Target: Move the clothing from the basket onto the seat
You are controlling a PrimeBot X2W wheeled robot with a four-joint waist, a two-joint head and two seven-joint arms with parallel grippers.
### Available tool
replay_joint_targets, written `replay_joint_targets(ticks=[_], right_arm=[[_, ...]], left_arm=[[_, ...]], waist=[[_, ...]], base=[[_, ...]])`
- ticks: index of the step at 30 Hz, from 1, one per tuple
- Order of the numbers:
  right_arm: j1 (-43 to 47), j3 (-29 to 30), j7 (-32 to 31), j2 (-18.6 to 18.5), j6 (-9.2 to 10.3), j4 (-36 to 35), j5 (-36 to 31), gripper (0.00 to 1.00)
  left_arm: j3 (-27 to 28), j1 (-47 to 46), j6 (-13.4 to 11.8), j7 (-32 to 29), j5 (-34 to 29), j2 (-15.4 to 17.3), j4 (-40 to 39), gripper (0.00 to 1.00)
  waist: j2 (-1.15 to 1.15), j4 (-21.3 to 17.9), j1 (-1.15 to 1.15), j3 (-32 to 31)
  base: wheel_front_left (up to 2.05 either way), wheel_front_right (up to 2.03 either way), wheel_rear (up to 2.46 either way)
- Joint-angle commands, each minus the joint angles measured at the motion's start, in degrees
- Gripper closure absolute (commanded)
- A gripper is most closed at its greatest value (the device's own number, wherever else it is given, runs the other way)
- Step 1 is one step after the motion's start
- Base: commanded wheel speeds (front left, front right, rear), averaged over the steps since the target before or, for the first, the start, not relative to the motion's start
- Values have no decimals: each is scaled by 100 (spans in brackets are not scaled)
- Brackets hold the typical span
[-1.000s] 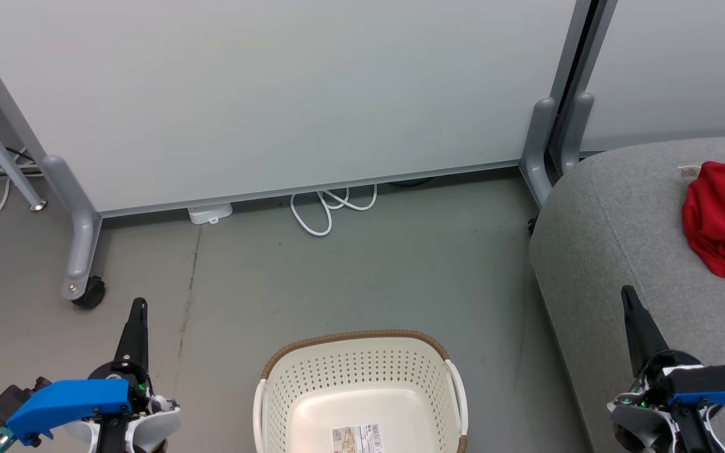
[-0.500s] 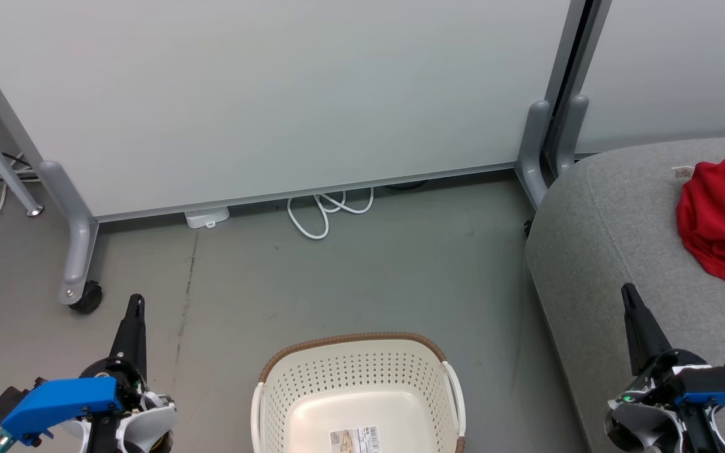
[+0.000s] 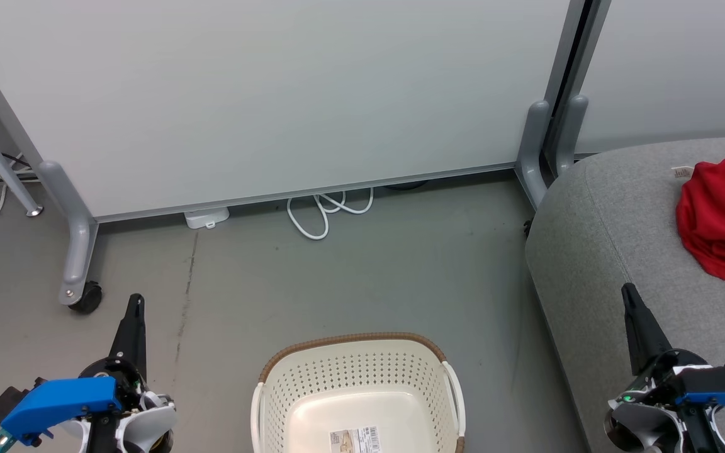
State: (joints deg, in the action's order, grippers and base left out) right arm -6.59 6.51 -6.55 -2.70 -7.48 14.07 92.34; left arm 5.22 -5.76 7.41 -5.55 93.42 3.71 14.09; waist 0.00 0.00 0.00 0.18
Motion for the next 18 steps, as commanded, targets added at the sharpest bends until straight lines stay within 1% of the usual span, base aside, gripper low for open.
replay_joint_targets(ticks=[1, 18], right_arm=[[74, 8, -19, -33, -2, -16, 15, 100], [74, 7, -19, -34, -2, -16, 15, 100]], left_arm=[[41, -64, 14, -30, -13, 3, -24, 100], [63, -67, 14, -45, -37, -12, -23, 100]], waist=[[0, 0, 0, 0], [0, 0, 0, 0]], base=[[0, 0, 0], [0, 0, 0]])
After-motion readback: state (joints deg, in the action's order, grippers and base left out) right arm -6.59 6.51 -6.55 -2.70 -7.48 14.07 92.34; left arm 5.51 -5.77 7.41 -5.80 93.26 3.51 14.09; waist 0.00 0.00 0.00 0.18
